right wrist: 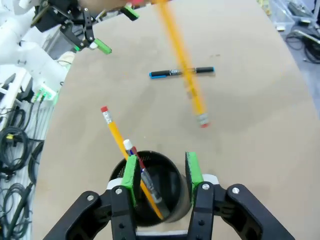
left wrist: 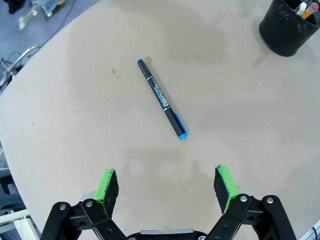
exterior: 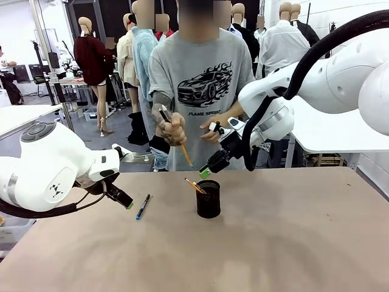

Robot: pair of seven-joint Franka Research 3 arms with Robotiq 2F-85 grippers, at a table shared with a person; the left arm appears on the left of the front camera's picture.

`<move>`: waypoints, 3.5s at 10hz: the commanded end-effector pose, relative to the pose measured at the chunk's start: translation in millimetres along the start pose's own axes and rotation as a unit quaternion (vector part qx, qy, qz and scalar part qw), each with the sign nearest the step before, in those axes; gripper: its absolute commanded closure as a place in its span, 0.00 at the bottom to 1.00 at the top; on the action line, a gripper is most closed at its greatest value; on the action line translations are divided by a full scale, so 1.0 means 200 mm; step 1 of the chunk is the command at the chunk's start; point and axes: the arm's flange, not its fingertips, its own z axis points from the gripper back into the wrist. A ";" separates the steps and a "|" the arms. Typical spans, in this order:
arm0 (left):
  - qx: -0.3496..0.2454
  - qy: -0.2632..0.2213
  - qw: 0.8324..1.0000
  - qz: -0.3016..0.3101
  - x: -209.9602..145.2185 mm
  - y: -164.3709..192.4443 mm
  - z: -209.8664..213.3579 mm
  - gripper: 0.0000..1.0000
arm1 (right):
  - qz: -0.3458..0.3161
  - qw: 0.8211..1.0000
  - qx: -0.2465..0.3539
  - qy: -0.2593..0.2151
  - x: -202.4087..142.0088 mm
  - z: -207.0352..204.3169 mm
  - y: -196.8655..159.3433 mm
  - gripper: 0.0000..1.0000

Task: Place the pens into the pen holder.
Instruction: Pick up a writing instrument from the table and place it into the Pen holder.

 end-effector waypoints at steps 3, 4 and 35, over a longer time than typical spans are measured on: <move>0.000 -0.001 1.000 0.002 0.00 0.01 0.00 0.00 | -0.009 0.990 -0.134 -0.036 -0.15 0.38 0.23 0.53; 0.000 -0.001 1.000 0.002 0.00 0.01 0.00 0.00 | -0.027 0.986 -0.161 -0.026 -0.20 0.47 0.27 0.53; -0.044 0.147 0.971 0.183 0.57 0.27 -0.58 0.00 | -0.147 0.931 -0.276 -0.187 -1.33 1.37 0.74 0.53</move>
